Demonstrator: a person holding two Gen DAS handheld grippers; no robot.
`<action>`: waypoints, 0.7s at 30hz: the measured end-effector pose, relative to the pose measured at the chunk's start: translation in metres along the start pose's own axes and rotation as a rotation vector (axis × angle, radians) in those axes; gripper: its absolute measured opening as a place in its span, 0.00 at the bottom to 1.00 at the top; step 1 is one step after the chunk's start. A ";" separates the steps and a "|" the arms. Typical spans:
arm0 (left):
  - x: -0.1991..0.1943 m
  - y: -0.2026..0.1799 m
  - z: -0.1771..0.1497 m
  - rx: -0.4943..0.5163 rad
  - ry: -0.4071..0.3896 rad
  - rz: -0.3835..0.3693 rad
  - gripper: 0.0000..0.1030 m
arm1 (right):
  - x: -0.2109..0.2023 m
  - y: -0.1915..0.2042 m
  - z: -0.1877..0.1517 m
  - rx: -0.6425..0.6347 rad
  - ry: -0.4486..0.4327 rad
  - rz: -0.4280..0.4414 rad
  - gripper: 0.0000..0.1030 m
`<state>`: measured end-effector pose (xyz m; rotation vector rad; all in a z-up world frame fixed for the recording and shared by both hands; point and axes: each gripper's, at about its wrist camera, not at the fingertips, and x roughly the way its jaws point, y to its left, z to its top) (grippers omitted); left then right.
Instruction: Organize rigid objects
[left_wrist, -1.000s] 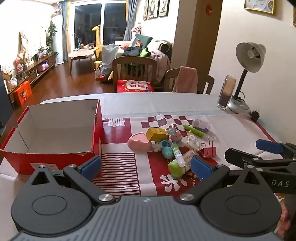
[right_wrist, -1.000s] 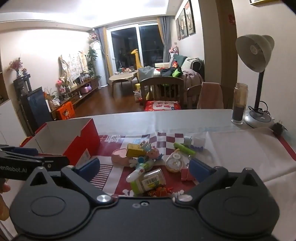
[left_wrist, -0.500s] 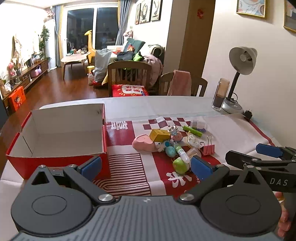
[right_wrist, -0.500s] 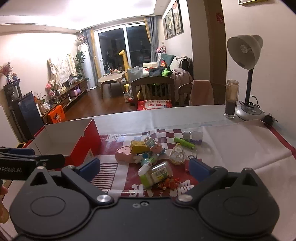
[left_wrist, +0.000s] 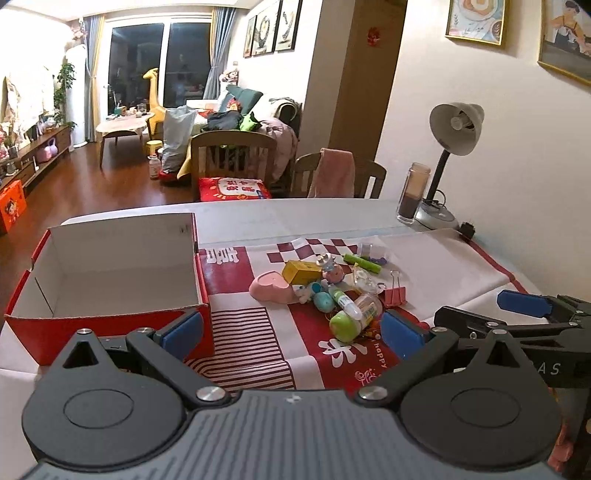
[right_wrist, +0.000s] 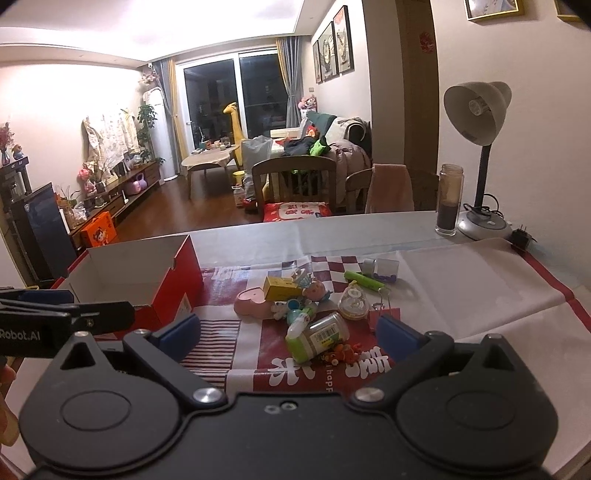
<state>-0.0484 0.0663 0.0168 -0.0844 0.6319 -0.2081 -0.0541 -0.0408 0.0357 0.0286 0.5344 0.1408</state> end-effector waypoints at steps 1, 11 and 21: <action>-0.002 0.001 0.000 0.000 -0.004 0.002 1.00 | -0.002 0.001 0.000 -0.001 -0.003 -0.004 0.98; -0.008 0.002 0.000 -0.008 -0.016 -0.010 1.00 | -0.007 0.003 0.000 -0.005 -0.010 -0.011 0.98; -0.007 0.000 0.004 -0.024 -0.022 0.000 1.00 | -0.006 -0.004 0.005 0.004 -0.020 -0.007 0.98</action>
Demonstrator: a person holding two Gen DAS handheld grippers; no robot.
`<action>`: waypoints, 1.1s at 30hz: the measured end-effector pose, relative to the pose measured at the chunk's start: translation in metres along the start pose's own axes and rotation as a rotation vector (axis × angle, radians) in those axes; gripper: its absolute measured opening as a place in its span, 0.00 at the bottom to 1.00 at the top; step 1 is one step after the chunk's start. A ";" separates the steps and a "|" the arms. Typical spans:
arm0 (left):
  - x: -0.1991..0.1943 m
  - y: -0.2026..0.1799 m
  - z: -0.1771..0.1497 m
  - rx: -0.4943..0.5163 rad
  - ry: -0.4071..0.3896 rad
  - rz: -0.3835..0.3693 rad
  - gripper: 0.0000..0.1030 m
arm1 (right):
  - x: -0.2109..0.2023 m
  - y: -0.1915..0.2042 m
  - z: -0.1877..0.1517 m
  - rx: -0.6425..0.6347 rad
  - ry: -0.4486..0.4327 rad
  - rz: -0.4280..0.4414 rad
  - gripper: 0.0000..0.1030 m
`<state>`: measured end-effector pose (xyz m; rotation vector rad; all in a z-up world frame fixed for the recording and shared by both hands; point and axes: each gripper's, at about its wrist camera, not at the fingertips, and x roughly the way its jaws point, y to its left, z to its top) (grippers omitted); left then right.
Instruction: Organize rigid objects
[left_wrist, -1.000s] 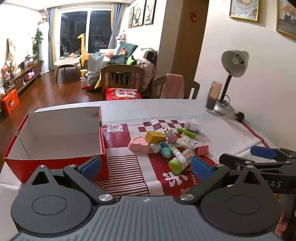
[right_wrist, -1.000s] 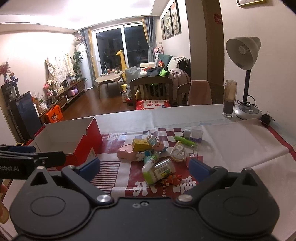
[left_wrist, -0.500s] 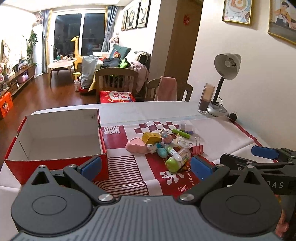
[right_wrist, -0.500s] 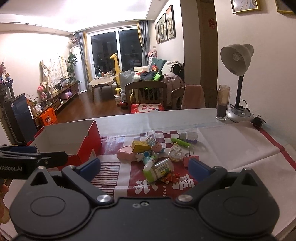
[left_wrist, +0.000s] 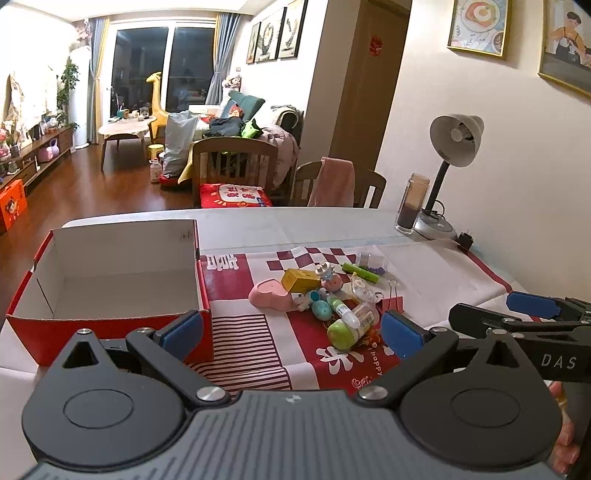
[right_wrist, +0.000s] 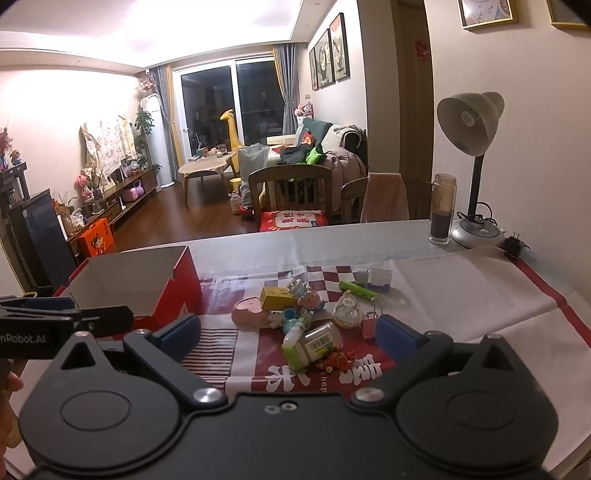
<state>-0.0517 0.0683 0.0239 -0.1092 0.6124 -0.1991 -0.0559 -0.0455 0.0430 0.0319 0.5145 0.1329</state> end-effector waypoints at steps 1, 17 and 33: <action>0.001 -0.001 0.000 0.001 0.002 0.004 1.00 | 0.001 -0.003 0.001 0.000 0.001 0.001 0.98; 0.072 -0.048 0.009 -0.025 0.065 0.091 1.00 | 0.074 -0.099 0.012 -0.061 0.094 0.089 0.94; 0.207 -0.095 0.008 -0.055 0.238 0.162 1.00 | 0.195 -0.153 -0.004 -0.189 0.234 0.130 0.82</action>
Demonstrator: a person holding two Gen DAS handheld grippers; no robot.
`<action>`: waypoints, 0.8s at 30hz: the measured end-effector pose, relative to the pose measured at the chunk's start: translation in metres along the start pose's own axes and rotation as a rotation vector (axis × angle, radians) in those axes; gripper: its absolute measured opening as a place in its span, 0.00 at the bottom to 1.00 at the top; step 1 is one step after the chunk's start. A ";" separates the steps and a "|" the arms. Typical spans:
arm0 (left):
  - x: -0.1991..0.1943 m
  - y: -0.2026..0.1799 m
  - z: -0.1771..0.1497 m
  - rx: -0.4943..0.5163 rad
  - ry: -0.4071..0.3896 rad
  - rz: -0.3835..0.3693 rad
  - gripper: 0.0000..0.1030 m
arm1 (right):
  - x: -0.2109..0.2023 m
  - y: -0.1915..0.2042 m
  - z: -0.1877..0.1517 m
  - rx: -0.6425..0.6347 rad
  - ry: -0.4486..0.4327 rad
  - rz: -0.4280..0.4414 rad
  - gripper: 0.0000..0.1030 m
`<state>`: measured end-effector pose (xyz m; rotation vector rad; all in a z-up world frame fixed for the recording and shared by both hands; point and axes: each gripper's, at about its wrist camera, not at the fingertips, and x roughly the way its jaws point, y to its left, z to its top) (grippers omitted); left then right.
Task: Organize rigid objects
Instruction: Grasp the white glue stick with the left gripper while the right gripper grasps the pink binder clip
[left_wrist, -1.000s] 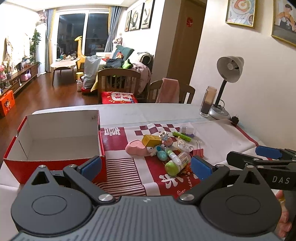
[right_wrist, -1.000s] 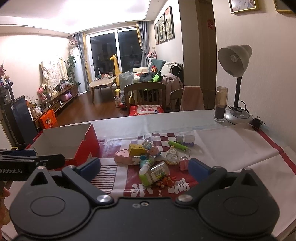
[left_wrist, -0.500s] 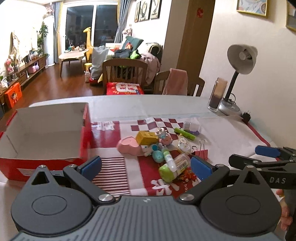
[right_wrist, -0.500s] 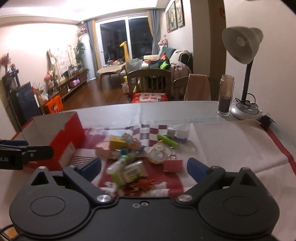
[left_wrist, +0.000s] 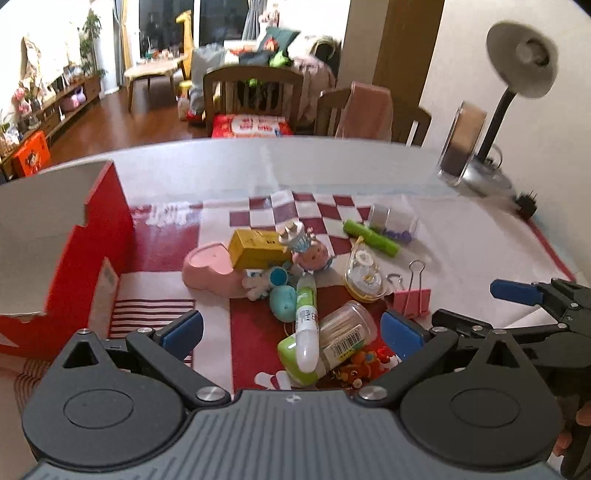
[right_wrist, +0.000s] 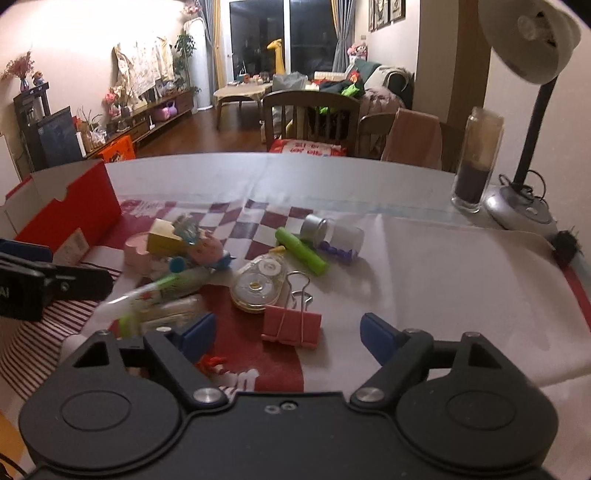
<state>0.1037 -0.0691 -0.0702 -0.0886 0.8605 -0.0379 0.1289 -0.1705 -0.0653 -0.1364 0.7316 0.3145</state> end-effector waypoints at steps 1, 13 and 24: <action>0.007 -0.001 0.001 -0.002 0.014 0.004 1.00 | 0.005 -0.002 0.000 0.000 0.007 0.004 0.80; 0.070 0.002 0.016 -0.014 0.180 0.060 0.81 | 0.053 -0.009 -0.002 0.023 0.096 0.029 0.68; 0.095 0.008 0.029 -0.107 0.266 0.027 0.42 | 0.065 -0.009 0.000 0.030 0.120 0.035 0.55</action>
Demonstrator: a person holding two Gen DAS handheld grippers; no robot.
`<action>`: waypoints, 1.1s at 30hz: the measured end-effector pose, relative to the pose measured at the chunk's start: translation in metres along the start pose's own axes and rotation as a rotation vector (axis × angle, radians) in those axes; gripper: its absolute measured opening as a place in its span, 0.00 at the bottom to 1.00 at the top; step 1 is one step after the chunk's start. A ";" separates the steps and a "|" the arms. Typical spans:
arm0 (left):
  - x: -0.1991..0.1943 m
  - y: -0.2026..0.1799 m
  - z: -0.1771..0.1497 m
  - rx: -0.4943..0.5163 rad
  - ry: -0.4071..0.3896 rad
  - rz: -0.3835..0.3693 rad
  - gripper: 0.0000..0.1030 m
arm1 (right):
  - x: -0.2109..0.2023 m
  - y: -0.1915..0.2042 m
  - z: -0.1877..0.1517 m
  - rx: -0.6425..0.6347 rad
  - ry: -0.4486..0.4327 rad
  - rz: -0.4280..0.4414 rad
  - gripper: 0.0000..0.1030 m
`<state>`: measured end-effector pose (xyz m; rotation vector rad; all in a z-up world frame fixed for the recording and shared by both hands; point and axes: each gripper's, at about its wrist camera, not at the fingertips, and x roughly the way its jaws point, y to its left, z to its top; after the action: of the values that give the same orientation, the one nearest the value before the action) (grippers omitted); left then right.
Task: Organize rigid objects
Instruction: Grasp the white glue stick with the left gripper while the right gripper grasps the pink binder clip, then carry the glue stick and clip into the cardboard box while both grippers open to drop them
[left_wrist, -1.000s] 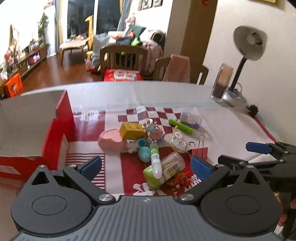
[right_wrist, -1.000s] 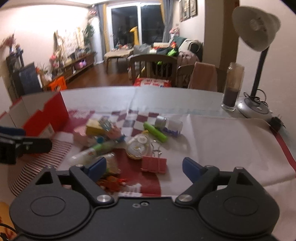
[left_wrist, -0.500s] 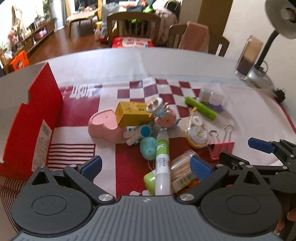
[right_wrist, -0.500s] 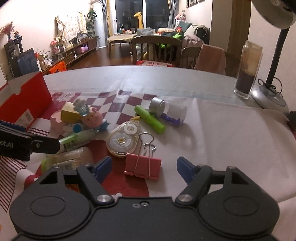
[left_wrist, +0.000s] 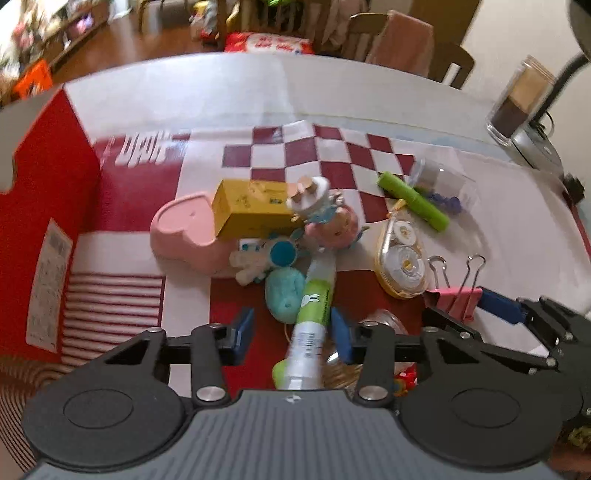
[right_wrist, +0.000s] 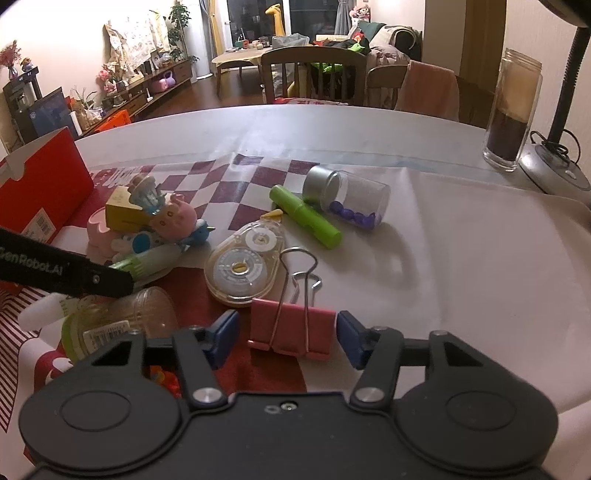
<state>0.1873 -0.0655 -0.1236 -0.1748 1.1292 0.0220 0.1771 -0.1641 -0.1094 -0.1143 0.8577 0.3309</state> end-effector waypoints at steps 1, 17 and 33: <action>0.001 0.001 0.000 -0.004 0.004 0.005 0.42 | 0.001 0.001 0.000 -0.003 0.000 -0.002 0.55; -0.002 -0.001 -0.006 0.034 -0.015 -0.005 0.22 | -0.009 -0.006 0.001 0.016 -0.017 0.009 0.47; -0.042 0.021 -0.025 -0.064 -0.058 -0.043 0.16 | -0.055 0.001 0.004 0.012 -0.051 0.081 0.47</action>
<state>0.1446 -0.0457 -0.0984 -0.2541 1.0668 0.0246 0.1462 -0.1758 -0.0647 -0.0598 0.8147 0.4033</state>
